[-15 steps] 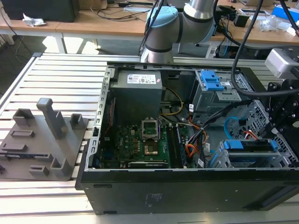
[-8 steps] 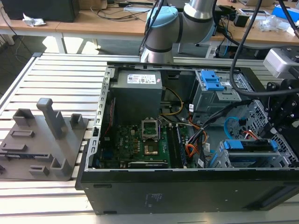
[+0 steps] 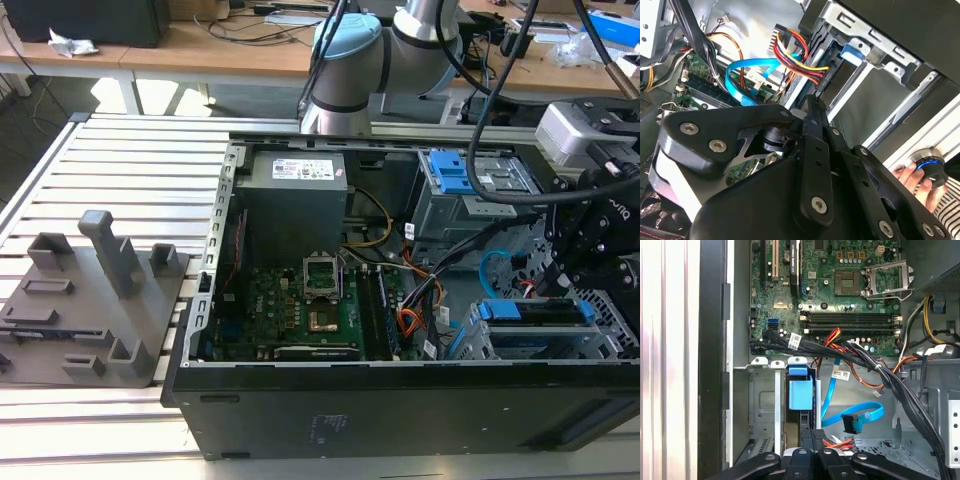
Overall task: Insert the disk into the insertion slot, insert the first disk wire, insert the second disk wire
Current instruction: 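Insert the first disk wire, then insert the second disk wire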
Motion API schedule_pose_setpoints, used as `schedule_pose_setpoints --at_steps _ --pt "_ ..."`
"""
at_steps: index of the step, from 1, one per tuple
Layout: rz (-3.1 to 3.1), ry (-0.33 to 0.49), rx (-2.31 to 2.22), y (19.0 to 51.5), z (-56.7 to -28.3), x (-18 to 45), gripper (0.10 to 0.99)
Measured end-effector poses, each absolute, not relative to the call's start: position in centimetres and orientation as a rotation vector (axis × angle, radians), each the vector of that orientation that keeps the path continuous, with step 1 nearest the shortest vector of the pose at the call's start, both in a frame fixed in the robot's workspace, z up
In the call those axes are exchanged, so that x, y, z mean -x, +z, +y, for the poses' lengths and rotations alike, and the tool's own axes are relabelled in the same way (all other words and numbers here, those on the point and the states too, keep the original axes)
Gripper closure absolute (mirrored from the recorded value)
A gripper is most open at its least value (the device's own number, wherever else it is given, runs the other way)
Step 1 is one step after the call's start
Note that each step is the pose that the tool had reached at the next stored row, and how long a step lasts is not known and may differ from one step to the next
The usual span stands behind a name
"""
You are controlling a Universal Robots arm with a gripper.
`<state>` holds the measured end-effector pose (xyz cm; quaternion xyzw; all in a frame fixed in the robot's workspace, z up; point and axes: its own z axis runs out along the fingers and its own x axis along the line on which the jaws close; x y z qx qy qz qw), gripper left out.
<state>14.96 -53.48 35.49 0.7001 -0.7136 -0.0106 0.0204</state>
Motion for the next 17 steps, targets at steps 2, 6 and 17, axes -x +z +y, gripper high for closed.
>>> schedule_pose_setpoints --at_steps 2,6,17 --pt "-2.213 -0.033 -2.171 35.5 -53.47 -14.96 0.98" --pt "-2.213 -0.033 -2.171 35.49 -53.47 -14.93 0.98" --pt "-2.213 -0.033 -2.171 35.5 -53.47 -14.9 0.792"
